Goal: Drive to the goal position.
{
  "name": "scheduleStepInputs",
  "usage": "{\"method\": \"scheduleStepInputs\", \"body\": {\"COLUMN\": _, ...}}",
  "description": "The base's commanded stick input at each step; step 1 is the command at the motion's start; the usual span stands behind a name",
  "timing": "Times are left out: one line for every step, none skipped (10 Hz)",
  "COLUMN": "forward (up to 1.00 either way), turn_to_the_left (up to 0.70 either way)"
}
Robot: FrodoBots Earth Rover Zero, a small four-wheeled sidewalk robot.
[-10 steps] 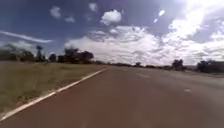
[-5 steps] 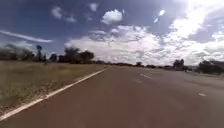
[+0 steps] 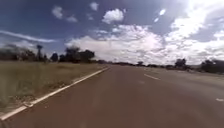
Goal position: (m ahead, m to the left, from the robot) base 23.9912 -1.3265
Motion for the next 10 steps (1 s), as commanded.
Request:
{"method": "scheduleStepInputs", "body": {"forward": 1.00, "turn_to_the_left": 0.00}}
{"method": "scheduleStepInputs", "body": {"forward": 1.00, "turn_to_the_left": 0.00}}
{"method": "scheduleStepInputs", "body": {"forward": 1.00, "turn_to_the_left": 0.00}}
{"method": "scheduleStepInputs", "body": {"forward": 1.00, "turn_to_the_left": 0.00}}
{"method": "scheduleStepInputs", "body": {"forward": 1.00, "turn_to_the_left": 0.00}}
{"method": "scheduleStepInputs", "body": {"forward": 1.00, "turn_to_the_left": 0.00}}
{"method": "scheduleStepInputs", "body": {"forward": 1.00, "turn_to_the_left": 0.00}}
{"method": "scheduleStepInputs", "body": {"forward": 1.00, "turn_to_the_left": 0.00}}
{"method": "scheduleStepInputs", "body": {"forward": 1.00, "turn_to_the_left": 0.00}}
{"method": "scheduleStepInputs", "body": {"forward": 1.00, "turn_to_the_left": 0.00}}
